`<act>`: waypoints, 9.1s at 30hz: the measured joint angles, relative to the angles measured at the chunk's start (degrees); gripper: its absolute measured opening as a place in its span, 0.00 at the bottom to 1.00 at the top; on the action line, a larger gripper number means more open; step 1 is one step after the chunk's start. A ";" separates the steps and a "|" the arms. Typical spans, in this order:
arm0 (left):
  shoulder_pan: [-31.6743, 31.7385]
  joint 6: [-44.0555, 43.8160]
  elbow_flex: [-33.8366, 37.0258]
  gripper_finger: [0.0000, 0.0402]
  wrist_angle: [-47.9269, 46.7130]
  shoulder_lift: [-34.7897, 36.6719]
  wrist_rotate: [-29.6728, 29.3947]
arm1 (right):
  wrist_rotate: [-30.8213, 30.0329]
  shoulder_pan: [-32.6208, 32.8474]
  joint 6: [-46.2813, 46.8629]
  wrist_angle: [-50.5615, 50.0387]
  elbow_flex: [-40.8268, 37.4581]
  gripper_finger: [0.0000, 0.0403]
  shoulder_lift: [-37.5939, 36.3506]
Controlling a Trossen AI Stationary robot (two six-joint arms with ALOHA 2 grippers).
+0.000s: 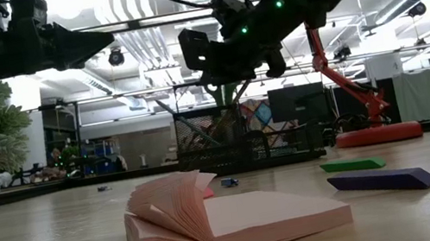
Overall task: Pick and place office supplies into organizer
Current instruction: Put the green eraser into the black desk organizer
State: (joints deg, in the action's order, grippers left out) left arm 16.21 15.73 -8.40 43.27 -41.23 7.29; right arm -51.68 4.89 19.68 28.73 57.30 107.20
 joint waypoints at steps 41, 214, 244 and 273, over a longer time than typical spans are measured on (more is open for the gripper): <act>-0.01 -0.02 0.00 0.15 -0.12 0.00 0.00 | 1.14 6.90 -0.61 0.06 0.43 0.29 -0.70; -0.01 0.11 0.07 0.15 -0.07 0.02 0.00 | 53.34 14.55 30.17 -81.27 25.59 0.13 12.81; -0.01 0.13 0.07 0.15 -0.05 0.02 0.00 | 53.80 14.66 29.46 -81.09 25.26 0.11 10.56; -0.01 0.13 0.07 0.15 -0.05 0.02 0.00 | 53.16 14.60 29.45 -80.66 25.48 0.11 10.25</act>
State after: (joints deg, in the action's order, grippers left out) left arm 16.21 15.86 -8.34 43.22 -41.21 7.29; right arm 1.48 19.49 49.13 -51.92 82.78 117.45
